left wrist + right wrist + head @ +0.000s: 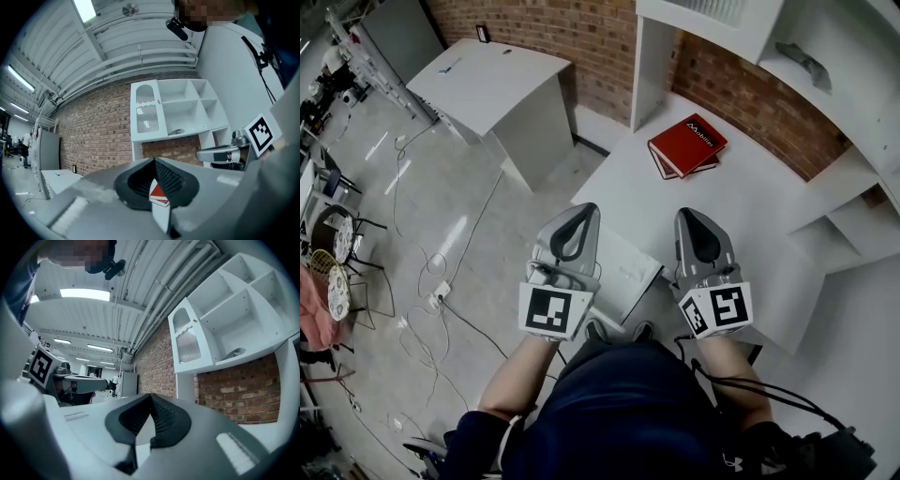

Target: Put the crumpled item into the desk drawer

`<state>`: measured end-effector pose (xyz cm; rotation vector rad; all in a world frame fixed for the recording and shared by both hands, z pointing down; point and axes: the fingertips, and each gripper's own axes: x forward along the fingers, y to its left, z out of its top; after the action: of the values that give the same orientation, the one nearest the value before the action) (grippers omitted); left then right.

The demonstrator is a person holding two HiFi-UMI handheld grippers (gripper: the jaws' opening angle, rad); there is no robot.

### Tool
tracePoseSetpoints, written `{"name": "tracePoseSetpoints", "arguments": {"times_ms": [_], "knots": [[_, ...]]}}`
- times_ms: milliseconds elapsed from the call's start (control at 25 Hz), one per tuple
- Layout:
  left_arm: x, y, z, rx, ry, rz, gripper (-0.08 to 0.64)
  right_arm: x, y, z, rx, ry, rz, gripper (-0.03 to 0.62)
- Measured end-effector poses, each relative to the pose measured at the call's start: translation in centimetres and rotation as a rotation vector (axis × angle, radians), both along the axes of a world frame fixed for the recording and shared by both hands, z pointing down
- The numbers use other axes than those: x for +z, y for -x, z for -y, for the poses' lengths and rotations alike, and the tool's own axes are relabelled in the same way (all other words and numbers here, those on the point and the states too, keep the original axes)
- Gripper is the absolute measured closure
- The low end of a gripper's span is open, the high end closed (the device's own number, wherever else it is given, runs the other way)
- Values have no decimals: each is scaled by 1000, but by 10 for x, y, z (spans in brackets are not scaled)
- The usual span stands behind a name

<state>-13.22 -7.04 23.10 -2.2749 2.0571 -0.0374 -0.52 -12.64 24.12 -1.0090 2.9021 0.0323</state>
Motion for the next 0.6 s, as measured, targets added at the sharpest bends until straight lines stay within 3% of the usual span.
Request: {"name": "tracePoseSetpoints", "arguments": {"times_ms": [600], "knots": [[8,9,10,17,12,-39,558,1,5,3,2,-24,-37,591]]}}
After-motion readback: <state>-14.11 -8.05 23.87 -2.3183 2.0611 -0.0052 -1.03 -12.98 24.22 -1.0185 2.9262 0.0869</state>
